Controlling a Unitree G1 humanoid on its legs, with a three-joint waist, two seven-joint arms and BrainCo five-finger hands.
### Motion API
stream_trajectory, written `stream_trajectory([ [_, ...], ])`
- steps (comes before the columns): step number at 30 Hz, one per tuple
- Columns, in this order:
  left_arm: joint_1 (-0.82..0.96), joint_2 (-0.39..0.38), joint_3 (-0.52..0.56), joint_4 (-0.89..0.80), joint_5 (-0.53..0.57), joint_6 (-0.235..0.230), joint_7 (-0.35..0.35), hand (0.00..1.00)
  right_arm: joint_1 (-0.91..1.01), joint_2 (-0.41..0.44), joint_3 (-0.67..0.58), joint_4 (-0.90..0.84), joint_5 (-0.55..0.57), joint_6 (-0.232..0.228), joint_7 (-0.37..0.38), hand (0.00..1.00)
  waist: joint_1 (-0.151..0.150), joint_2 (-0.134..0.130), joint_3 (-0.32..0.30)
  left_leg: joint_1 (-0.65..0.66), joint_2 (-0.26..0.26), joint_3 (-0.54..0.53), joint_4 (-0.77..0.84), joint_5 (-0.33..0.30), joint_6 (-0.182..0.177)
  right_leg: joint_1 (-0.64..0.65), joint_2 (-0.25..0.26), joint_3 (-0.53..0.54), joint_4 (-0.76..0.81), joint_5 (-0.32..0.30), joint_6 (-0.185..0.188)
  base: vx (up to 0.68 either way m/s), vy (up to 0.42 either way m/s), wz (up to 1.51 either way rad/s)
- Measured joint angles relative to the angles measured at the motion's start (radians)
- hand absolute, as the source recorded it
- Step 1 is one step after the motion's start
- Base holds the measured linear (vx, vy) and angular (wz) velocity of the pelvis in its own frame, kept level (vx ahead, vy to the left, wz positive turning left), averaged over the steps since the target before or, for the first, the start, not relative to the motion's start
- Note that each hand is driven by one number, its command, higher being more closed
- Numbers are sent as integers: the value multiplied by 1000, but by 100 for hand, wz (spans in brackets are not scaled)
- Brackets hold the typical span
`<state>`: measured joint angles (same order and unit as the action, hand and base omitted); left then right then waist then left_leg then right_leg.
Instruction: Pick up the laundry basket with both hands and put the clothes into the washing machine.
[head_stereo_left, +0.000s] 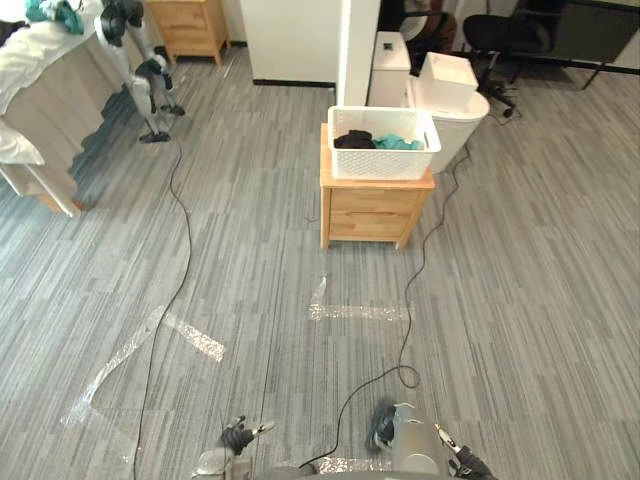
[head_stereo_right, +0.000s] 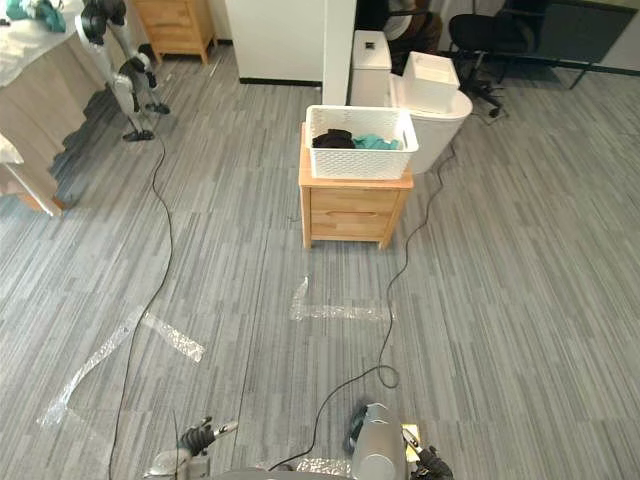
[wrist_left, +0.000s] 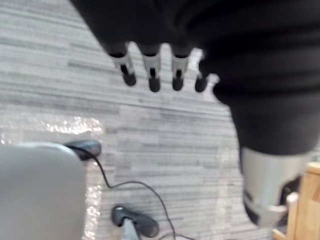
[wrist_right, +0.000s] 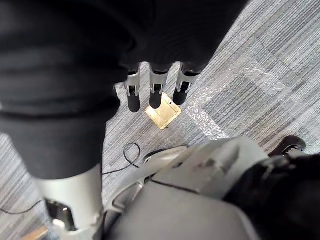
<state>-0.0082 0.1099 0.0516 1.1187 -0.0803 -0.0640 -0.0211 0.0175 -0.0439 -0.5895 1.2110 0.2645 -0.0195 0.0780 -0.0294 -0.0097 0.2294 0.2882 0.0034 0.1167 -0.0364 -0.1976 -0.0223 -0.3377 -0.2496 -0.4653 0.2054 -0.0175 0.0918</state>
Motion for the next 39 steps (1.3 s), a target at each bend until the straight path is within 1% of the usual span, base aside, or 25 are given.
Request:
stream_trajectory([
  [2, 0, -12, 22, 0, 2, 2, -2, 0, -3, 3, -20, 23, 0, 12, 9, 0, -13, -4, 0, 48, 37, -9, 8, -67, -28, -19, 8, 15, -34, 45, -20, 720, -270, 45],
  [3, 18, -31, 41, -4, 4, 2, -2, 0, 14, 3, -26, 20, 2, 19, 13, 0, -16, 26, -17, 56, 98, -15, 53, -126, -57, -44, 39, 35, 66, 48, -76, 687, -320, 42],
  [5, 25, -39, 70, -8, 4, 7, -5, 0, 21, -7, -63, 32, 2, 23, 15, 0, -11, 44, -22, -54, 172, -17, 380, -166, -89, -43, 90, 27, 168, 41, -135, 700, -402, 13],
  [6, 30, -56, 105, -18, -4, 10, -13, 0, 17, -15, -81, 29, 4, 23, 13, 0, -8, 66, -24, -147, 233, -15, 617, -105, -68, -2, 130, 14, 153, 15, -158, 708, -439, -32],
  [7, 35, -71, 129, -27, -21, 12, -21, 0, 19, -27, -79, 24, 20, 23, 11, 0, -5, 111, -14, -239, 309, -17, 854, 89, -25, 75, 198, 2, 121, -12, -192, 874, -459, -59],
  [8, 46, -75, 139, -32, -35, 10, -22, 0, 14, -31, -63, 18, 37, 21, 9, 0, 10, 120, -4, -300, 355, -23, 1050, 197, -45, 148, 250, 22, 95, -23, -237, 732, -320, -66],
  [9, 42, -74, 138, -32, -36, 11, -22, 0, 8, -40, -52, 22, 40, 20, 8, 0, 13, 125, -2, -334, 365, -27, 1149, 188, -38, 191, 271, 34, 76, -32, -239, 695, -284, -77],
  [11, 29, -59, 137, -55, -45, 8, -21, 0, -3, -48, 19, 19, 44, 15, -1, 0, 30, 91, 12, -440, 346, -13, 1291, 124, -43, 356, 293, 84, -12, -42, -232, 633, -256, -61],
  [13, 28, -54, 136, -99, -53, -6, -21, 0, -33, -44, 65, 18, 42, -1, -13, 0, 53, 52, 12, -550, 309, 28, 1183, 77, -55, 452, 290, 121, -100, -42, -232, 535, -194, -50],
  [15, 16, -50, 136, -122, -69, -19, -19, 0, -86, -50, 101, -2, 42, -15, -14, 0, 74, 36, 19, -633, 254, 67, 847, 63, -65, 536, 285, 148, -166, -64, -193, 556, -89, -48],
  [17, 23, -58, 135, -118, -72, -19, -17, 0, -96, -54, 124, -39, 42, -22, -12, 0, 75, 49, 10, -604, 193, 119, 385, 124, -88, 602, 289, 166, -215, -91, -149, 538, 14, -32],
  [18, 35, -74, 135, -111, -74, -19, -17, 0, -83, -64, 144, -65, 41, -25, -12, 0, 78, 83, -11, -609, 168, 123, 226, 170, -59, 640, 311, 179, -229, -114, -112, 717, 172, -35],
  [19, 40, -70, 138, -97, -75, -19, -16, 0, -68, -60, 166, -82, 39, -25, -12, 0, 93, 90, -26, -612, 147, 78, 236, 237, 26, 683, 316, 199, -218, -161, -83, 618, 166, -47],
  [20, 47, -59, 141, -92, -75, -18, -13, 0, -62, -53, 178, -85, 36, -24, -11, 0, 103, 73, -38, -611, 129, 70, 266, 277, 55, 690, 300, 220, -196, -188, -69, 671, 215, -49],
  [22, 48, -18, 137, -72, -75, -19, 1, 0, -47, -26, 225, -85, 20, -24, -9, 0, 100, -7, -76, -601, 84, 88, 338, 232, 73, 615, 205, 269, 33, -254, -3, 668, 190, -32],
  [23, 44, -9, 138, -63, -75, -19, 1, 0, -47, -24, 227, -82, 20, -24, -8, 0, 100, -17, -81, -586, 80, 103, 343, 215, 71, 573, 187, 283, 132, -251, 3, 636, 181, -21],
  [25, 39, -5, 136, -55, -75, -14, 2, 0, -43, -23, 221, -48, 20, -25, -6, 0, 90, -42, -80, -507, 43, 106, 339, 158, 80, 430, 114, 316, 523, -156, 130, 646, 164, 14],
  [26, 30, -7, 135, -49, -77, -9, 2, 0, -22, -24, 206, -47, 22, -20, -5, 0, 85, -37, -77, -435, 29, 85, 325, 130, 94, 359, 82, 318, 719, -163, 122, 552, 101, 40],
  [27, 30, -7, 135, -49, -78, -9, 2, 0, -19, -25, 205, -47, 23, -19, -4, 0, 85, -34, -75, -418, 29, 81, 318, 129, 94, 348, 77, 311, 740, -169, 115, 492, 43, 35],
  [28, 35, -9, 125, -50, -85, -10, 2, 0, -11, -27, 205, -51, 39, -19, 2, 0, 86, -22, -69, -338, 32, 78, 266, 130, 93, 326, 42, 253, 769, -209, 47, 411, -16, 14],
  [29, 40, -8, 117, -51, -86, -10, 2, 0, -10, -31, 204, -72, 64, -19, 11, 0, 84, -2, -60, -257, 39, 77, 191, 132, 89, 290, -38, 155, 696, -244, 0, 553, -97, 21],
  [30, 37, -11, 119, -55, -93, -11, 2, 0, -10, -36, 196, -123, 89, -19, 11, 0, 76, -3, -68, -232, 56, 63, 159, 130, 59, 259, -74, 117, 538, -256, 7, 416, -149, 19],
  [32, 32, -9, 154, -64, -110, -12, 2, 0, -4, -36, 155, -231, 120, -20, 7, 0, 67, -6, -76, -237, 77, 47, 141, 131, 15, 234, -83, 130, 290, -219, 30, 243, -255, 27],
  [35, 48, 12, 201, -70, -125, -14, 3, 0, 36, -29, 80, -409, 140, -38, -26, 0, 68, -66, -96, -242, 81, 31, 127, 126, -53, 233, -99, 139, 45, 62, 60, 196, -349, 18],
  [39, 112, -72, 272, -106, -146, -11, 0, 0, 96, -101, -24, -640, 121, -61, -63, 0, 59, 17, -136, -225, 190, 5, 71, 156, -123, 323, 20, 24, -54, 9, 47, 160, -325, 35],
])
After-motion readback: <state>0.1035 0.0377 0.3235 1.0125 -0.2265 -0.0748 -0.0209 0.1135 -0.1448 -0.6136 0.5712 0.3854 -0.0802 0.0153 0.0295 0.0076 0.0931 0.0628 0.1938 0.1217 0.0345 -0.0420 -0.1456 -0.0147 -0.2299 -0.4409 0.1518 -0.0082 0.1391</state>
